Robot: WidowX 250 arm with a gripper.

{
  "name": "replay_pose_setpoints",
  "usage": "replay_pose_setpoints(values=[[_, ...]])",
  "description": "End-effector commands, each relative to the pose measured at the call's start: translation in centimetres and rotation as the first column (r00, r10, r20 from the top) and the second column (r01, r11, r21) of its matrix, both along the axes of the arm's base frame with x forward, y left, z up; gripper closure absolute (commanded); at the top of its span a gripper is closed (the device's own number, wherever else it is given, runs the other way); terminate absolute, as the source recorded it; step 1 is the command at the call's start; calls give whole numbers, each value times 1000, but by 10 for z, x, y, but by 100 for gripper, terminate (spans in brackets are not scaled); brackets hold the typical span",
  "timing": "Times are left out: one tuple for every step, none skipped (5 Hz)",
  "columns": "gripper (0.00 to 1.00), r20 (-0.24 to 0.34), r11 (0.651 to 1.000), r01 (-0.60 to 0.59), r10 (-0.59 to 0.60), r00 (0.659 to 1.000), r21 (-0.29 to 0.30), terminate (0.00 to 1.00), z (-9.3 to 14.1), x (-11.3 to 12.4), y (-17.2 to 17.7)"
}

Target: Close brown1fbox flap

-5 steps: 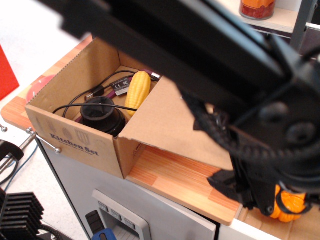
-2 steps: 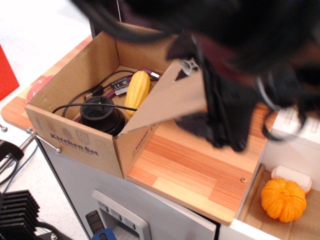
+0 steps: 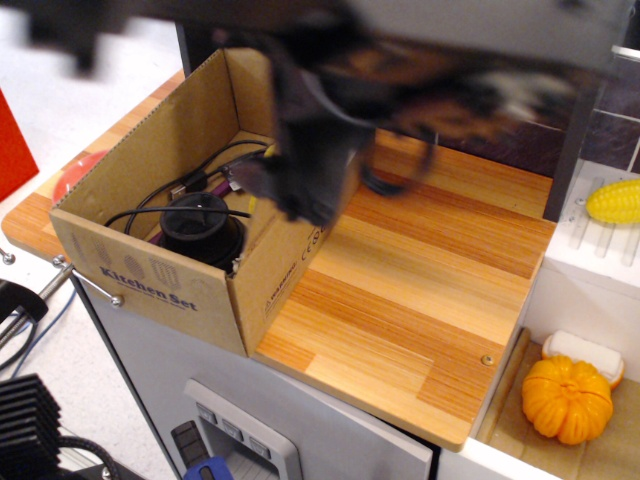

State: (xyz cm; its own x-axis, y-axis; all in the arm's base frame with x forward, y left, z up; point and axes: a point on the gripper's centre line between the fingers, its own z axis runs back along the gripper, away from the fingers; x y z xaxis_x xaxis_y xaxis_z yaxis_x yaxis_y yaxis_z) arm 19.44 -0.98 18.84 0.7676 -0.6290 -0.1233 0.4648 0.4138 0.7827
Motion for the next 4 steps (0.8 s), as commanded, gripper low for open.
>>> replay_pose_setpoints(values=[[0, 26, 996, 63, -61, 998, -57, 0, 2, 1, 53], [0, 0, 991, 97, -98, 995, -95, 0, 1, 8, 80], [0, 1, 986, 123, -124, 992, -111, 0, -4, 5, 102], [0, -18, 982, 144, -147, 989, -124, 100, -1, 0, 113]])
